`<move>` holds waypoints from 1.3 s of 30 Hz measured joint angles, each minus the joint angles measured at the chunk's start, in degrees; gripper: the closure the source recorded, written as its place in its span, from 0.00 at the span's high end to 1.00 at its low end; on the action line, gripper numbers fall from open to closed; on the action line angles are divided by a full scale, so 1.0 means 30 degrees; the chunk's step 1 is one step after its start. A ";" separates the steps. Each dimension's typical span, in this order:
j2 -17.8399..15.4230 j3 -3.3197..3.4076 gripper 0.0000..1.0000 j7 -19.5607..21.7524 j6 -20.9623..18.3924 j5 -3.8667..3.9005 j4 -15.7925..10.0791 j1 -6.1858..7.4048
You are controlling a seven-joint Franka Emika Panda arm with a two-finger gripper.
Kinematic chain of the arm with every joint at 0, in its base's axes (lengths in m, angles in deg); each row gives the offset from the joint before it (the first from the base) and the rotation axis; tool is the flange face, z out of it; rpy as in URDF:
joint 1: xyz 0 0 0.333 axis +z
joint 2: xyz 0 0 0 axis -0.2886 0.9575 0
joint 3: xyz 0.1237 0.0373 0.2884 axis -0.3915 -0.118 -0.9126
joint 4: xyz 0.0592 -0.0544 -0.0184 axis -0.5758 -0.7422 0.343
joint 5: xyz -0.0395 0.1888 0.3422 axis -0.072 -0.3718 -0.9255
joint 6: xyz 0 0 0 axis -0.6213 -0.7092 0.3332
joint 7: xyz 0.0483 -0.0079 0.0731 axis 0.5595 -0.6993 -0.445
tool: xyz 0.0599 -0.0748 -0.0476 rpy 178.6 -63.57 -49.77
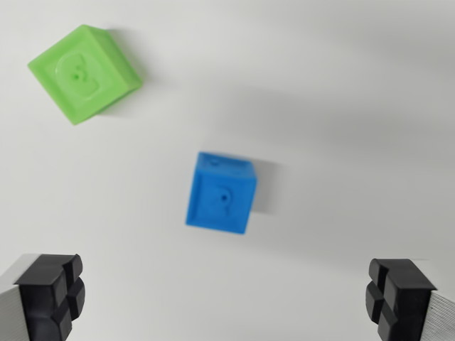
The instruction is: Stack cube
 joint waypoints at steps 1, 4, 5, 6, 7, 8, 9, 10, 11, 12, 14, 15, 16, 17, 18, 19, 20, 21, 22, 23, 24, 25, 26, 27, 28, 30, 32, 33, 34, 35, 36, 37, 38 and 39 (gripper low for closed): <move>0.0095 -0.0042 1.00 -0.0116 0.0093 0.0000 -0.0003 0.0023; 0.0336 -0.0145 1.00 -0.0406 0.0335 0.0000 -0.0005 0.0081; 0.0443 -0.0188 1.00 -0.0529 0.0431 0.0000 -0.0005 0.0103; 0.0552 -0.0226 1.00 -0.0653 0.0522 0.0000 -0.0005 0.0132; 0.0663 -0.0266 1.00 -0.0796 0.0633 0.0000 -0.0005 0.0162; 0.0732 -0.0292 1.00 -0.0875 0.0702 0.0000 -0.0004 0.0180; 0.0849 -0.0333 1.00 -0.1000 0.0819 0.0000 -0.0002 0.0214; 0.0975 -0.0375 1.00 -0.1140 0.0924 0.0000 0.0001 0.0251; 0.1099 -0.0415 1.00 -0.1269 0.1035 0.0000 0.0007 0.0288; 0.1227 -0.0457 1.00 -0.1404 0.1141 0.0000 0.0021 0.0325; 0.1486 -0.0535 1.00 -0.1678 0.1339 0.0001 0.0057 0.0398; 0.1618 -0.0569 1.00 -0.1815 0.1452 0.0001 0.0075 0.0437; 0.1681 -0.0584 1.00 -0.1889 0.1509 0.0002 0.0085 0.0459; 0.1808 -0.0618 1.00 -0.2033 0.1611 0.0007 0.0111 0.0498; 0.1947 -0.0654 1.00 -0.2183 0.1714 0.0017 0.0144 0.0540; 0.2089 -0.0686 1.00 -0.2336 0.1817 0.0029 0.0181 0.0582; 0.2231 -0.0721 1.00 -0.2465 0.1919 0.0042 0.0219 0.0627; 0.2379 -0.0755 1.00 -0.2616 0.2013 0.0065 0.0259 0.0673; 0.2541 -0.0787 1.00 -0.2763 0.2125 0.0086 0.0302 0.0726; 0.2698 -0.0821 1.00 -0.2912 0.2236 0.0105 0.0348 0.0775; 0.2854 -0.0857 1.00 -0.3068 0.2335 0.0119 0.0401 0.0822; 0.2949 -0.0879 1.00 -0.3153 0.2388 0.0127 0.0435 0.0848; 0.3115 -0.0915 1.00 -0.3307 0.2493 0.0145 0.0492 0.0893; 0.3274 -0.0952 1.00 -0.3465 0.2595 0.0162 0.0544 0.0937; 0.3437 -0.0984 1.00 -0.3612 0.2687 0.0186 0.0599 0.0986; 0.3770 -0.1056 1.00 -0.3926 0.2868 0.0237 0.0733 0.1076; 0.4119 -0.1126 1.00 -0.4238 0.3069 0.0303 0.0886 0.1167; 0.4293 -0.1159 1.00 -0.4375 0.3152 0.0339 0.0972 0.1216; 0.4462 -0.1188 1.00 -0.4529 0.3236 0.0368 0.1044 0.1264; 0.4627 -0.1216 1.00 -0.4665 0.3321 0.0395 0.1111 0.1309; 0.4719 -0.1235 1.00 -0.4741 0.3367 0.0410 0.1153 0.1332; 0.4892 -0.1269 1.00 -0.4905 0.3443 0.0445 0.1240 0.1377; 0.5060 -0.1300 1.00 -0.5047 0.3513 0.0478 0.1326 0.1417; 0.5236 -0.1334 1.00 -0.5206 0.3591 0.0509 0.1425 0.1462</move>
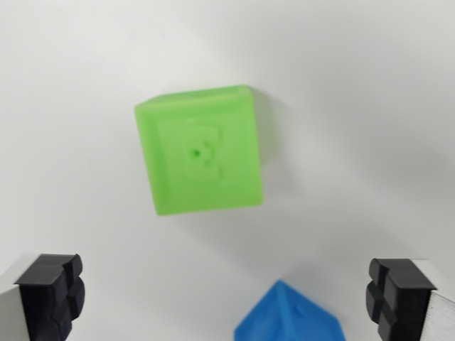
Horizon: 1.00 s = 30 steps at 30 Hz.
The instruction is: Stack cube
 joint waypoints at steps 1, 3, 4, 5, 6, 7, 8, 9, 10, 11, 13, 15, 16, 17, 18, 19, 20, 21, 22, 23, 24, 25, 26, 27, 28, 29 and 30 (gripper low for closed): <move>0.0174 -0.0036 1.00 -0.0158 0.0076 0.0027 0.0098 0.0045; 0.0542 -0.0103 1.00 -0.0456 0.0239 0.0101 0.0291 0.0137; 0.0733 -0.0136 1.00 -0.0610 0.0308 0.0137 0.0398 0.0185; 0.0929 -0.0168 1.00 -0.0775 0.0378 0.0181 0.0516 0.0234; 0.1111 -0.0187 1.00 -0.0874 0.0453 0.0205 0.0616 0.0290; 0.1211 -0.0189 1.00 -0.0901 0.0513 0.0213 0.0653 0.0322; 0.1365 -0.0189 1.00 -0.0924 0.0627 0.0224 0.0687 0.0360; 0.1512 -0.0184 1.00 -0.0933 0.0757 0.0236 0.0705 0.0383; 0.1671 -0.0171 1.00 -0.0937 0.0915 0.0247 0.0720 0.0393; 0.1849 -0.0148 1.00 -0.0939 0.1065 0.0262 0.0741 0.0399; 0.2217 -0.0095 1.00 -0.0939 0.1362 0.0292 0.0801 0.0406; 0.2494 -0.0057 1.00 -0.0939 0.1570 0.0317 0.0854 0.0416; 0.2665 -0.0037 1.00 -0.0939 0.1707 0.0331 0.0889 0.0426; 0.2831 -0.0020 1.00 -0.0939 0.1823 0.0343 0.0929 0.0438; 0.2987 -0.0004 1.00 -0.0939 0.1942 0.0353 0.0974 0.0453; 0.3136 0.0014 1.00 -0.0939 0.2050 0.0362 0.1023 0.0472; 0.3283 0.0034 1.00 -0.0939 0.2150 0.0369 0.1065 0.0493; 0.3422 0.0055 1.00 -0.0939 0.2250 0.0373 0.1100 0.0516; 0.3553 0.0074 1.00 -0.0939 0.2356 0.0376 0.1136 0.0537; 0.3688 0.0099 1.00 -0.0939 0.2458 0.0378 0.1173 0.0558; 0.3754 0.0112 1.00 -0.0939 0.2502 0.0378 0.1194 0.0569; 0.3898 0.0141 1.00 -0.0939 0.2600 0.0379 0.1243 0.0592; 0.4017 0.0161 1.00 -0.0939 0.2678 0.0380 0.1291 0.0607; 0.4129 0.0181 1.00 -0.0939 0.2754 0.0380 0.1333 0.0621; 0.4233 0.0199 1.00 -0.0939 0.2817 0.0380 0.1369 0.0633; 0.4326 0.0219 1.00 -0.0939 0.2868 0.0380 0.1399 0.0647; 0.4403 0.0237 1.00 -0.0939 0.2914 0.0380 0.1427 0.0663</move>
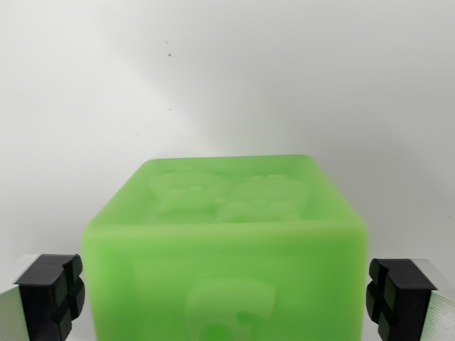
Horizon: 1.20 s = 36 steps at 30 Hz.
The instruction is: Stack cube
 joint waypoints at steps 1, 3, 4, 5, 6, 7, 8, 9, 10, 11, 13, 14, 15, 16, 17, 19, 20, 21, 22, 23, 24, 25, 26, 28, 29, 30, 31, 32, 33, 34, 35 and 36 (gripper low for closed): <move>0.0070 0.0017 1.00 0.0000 0.0044 0.0000 0.0033 0.0017; 0.0167 0.0037 1.00 0.0000 0.0098 0.0000 0.0082 0.0040; 0.0203 0.0047 1.00 0.0000 0.0125 0.0000 0.0093 0.0049; 0.0221 0.0056 0.00 0.0000 0.0141 0.0000 0.0096 0.0058; 0.0226 0.0063 0.00 0.0000 0.0148 0.0000 0.0096 0.0065; 0.0225 0.0068 0.00 0.0000 0.0151 0.0000 0.0099 0.0071; 0.0225 0.0069 0.00 0.0000 0.0153 0.0000 0.0102 0.0072; 0.0225 0.0069 0.00 0.0000 0.0153 0.0000 0.0108 0.0075; 0.0225 0.0070 0.00 0.0000 0.0154 0.0000 0.0111 0.0078; 0.0225 0.0071 0.00 0.0000 0.0155 0.0000 0.0112 0.0079; 0.0225 0.0073 0.00 0.0000 0.0156 0.0000 0.0112 0.0081; 0.0225 0.0074 0.00 0.0000 0.0156 0.0000 0.0113 0.0082; 0.0225 0.0074 0.00 0.0000 0.0156 0.0000 0.0112 0.0082; 0.0225 0.0075 0.00 0.0000 0.0156 0.0000 0.0113 0.0083; 0.0225 0.0075 0.00 0.0000 0.0156 0.0000 0.0113 0.0083; 0.0225 0.0076 0.00 0.0000 0.0157 0.0000 0.0113 0.0083; 0.0225 0.0076 0.00 0.0000 0.0157 0.0000 0.0113 0.0083; 0.0225 0.0076 0.00 0.0000 0.0157 0.0000 0.0113 0.0084; 0.0225 0.0076 0.00 0.0000 0.0157 0.0000 0.0113 0.0084; 0.0224 0.0077 0.00 0.0000 0.0157 0.0000 0.0114 0.0084; 0.0224 0.0077 0.00 0.0000 0.0157 0.0000 0.0115 0.0084; 0.0224 0.0077 0.00 0.0000 0.0157 0.0000 0.0116 0.0084; 0.0224 0.0077 0.00 0.0000 0.0157 0.0000 0.0116 0.0084; 0.0224 0.0077 0.00 0.0000 0.0157 0.0000 0.0116 0.0084; 0.0224 0.0077 0.00 0.0000 0.0157 0.0000 0.0116 0.0084; 0.0224 0.0077 0.00 0.0000 0.0157 0.0000 0.0116 0.0084; 0.0224 0.0077 0.00 0.0000 0.0157 0.0000 0.0116 0.0084; 0.0224 0.0077 0.00 0.0000 0.0157 0.0000 0.0116 0.0084; 0.0224 0.0077 0.00 0.0000 0.0157 0.0000 0.0116 0.0084; 0.0224 0.0077 0.00 0.0000 0.0157 0.0000 0.0116 0.0084; 0.0224 0.0077 0.00 0.0000 0.0157 0.0000 0.0116 0.0084; 0.0224 0.0077 0.00 0.0000 0.0157 0.0000 0.0116 0.0084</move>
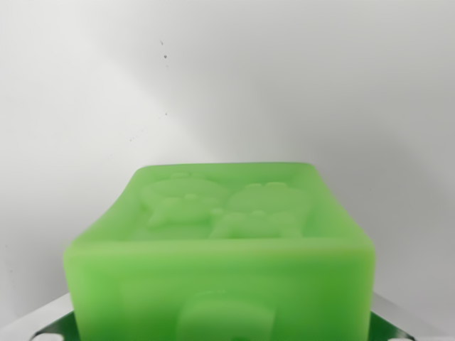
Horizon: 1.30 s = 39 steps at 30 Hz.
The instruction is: Stack cube
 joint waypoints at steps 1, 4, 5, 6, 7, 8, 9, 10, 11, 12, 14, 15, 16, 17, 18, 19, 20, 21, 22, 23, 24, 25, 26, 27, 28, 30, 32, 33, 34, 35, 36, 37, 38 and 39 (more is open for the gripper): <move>0.0000 0.0000 0.00 0.0000 -0.0001 0.0000 0.0000 0.0000; -0.0002 0.0000 0.00 0.0000 -0.0001 0.0000 0.0000 0.0000; -0.0005 0.0000 0.00 0.0000 -0.0002 0.0000 -0.0001 0.0000; -0.0008 0.0000 0.00 0.0000 -0.0004 0.0000 -0.0001 0.0000; -0.0018 0.0000 0.00 0.0000 -0.0008 0.0000 -0.0003 0.0000; -0.0032 0.0000 0.00 0.0001 -0.0014 0.0000 -0.0006 0.0000; -0.0053 0.0000 0.00 0.0000 -0.0022 0.0000 -0.0010 0.0000; -0.0080 0.0000 0.00 0.0000 -0.0037 -0.0001 -0.0016 0.0000; -0.0115 0.0000 0.00 0.0000 -0.0053 -0.0001 -0.0026 0.0000; -0.0161 0.0000 0.00 0.0000 -0.0082 -0.0001 -0.0039 0.0000; -0.0284 -0.0001 0.00 0.0000 -0.0155 -0.0001 -0.0073 0.0000; -0.0364 -0.0002 0.00 0.0000 -0.0199 -0.0001 -0.0095 -0.0001; -0.0447 -0.0004 0.00 0.0000 -0.0246 -0.0001 -0.0122 -0.0001; -0.0530 -0.0006 0.00 0.0000 -0.0293 -0.0001 -0.0153 -0.0001; -0.0572 -0.0007 0.00 0.0000 -0.0316 -0.0001 -0.0170 -0.0001; -0.0657 -0.0010 0.00 0.0000 -0.0366 -0.0001 -0.0202 -0.0002; -0.0738 -0.0015 0.00 0.0000 -0.0423 -0.0002 -0.0230 -0.0004; -0.0830 -0.0020 0.00 0.0000 -0.0487 -0.0002 -0.0261 -0.0008; -0.0925 -0.0025 0.00 0.0000 -0.0551 -0.0002 -0.0293 -0.0011; -0.1021 -0.0032 0.00 0.0000 -0.0613 -0.0003 -0.0323 -0.0017; -0.1066 -0.0035 0.00 0.0000 -0.0641 -0.0003 -0.0337 -0.0019; -0.1172 -0.0044 0.00 0.0000 -0.0707 -0.0004 -0.0368 -0.0026; -0.1271 -0.0052 0.00 0.0000 -0.0772 -0.0005 -0.0399 -0.0033; -0.1382 -0.0061 0.00 0.0000 -0.0853 -0.0006 -0.0433 -0.0040; -0.1499 -0.0073 0.00 -0.0001 -0.0937 -0.0007 -0.0468 -0.0050; -0.1721 -0.0096 0.00 -0.0007 -0.1107 -0.0011 -0.0517 -0.0068; -0.1896 -0.0111 0.00 -0.0012 -0.1247 -0.0016 -0.0543 -0.0078; -0.2020 -0.0121 0.00 -0.0017 -0.1343 -0.0020 -0.0565 -0.0082; -0.2136 -0.0131 0.00 -0.0023 -0.1423 -0.0025 -0.0588 -0.0088; -0.2251 -0.0141 0.00 -0.0029 -0.1507 -0.0029 -0.0610 -0.0095; -0.2379 -0.0152 0.00 -0.0035 -0.1603 -0.0034 -0.0640 -0.0102; -0.2510 -0.0165 0.00 -0.0040 -0.1701 -0.0040 -0.0673 -0.0112; -0.2589 -0.0173 0.00 -0.0046 -0.1765 -0.0043 -0.0693 -0.0119; -0.2718 -0.0188 0.00 -0.0053 -0.1865 -0.0049 -0.0720 -0.0132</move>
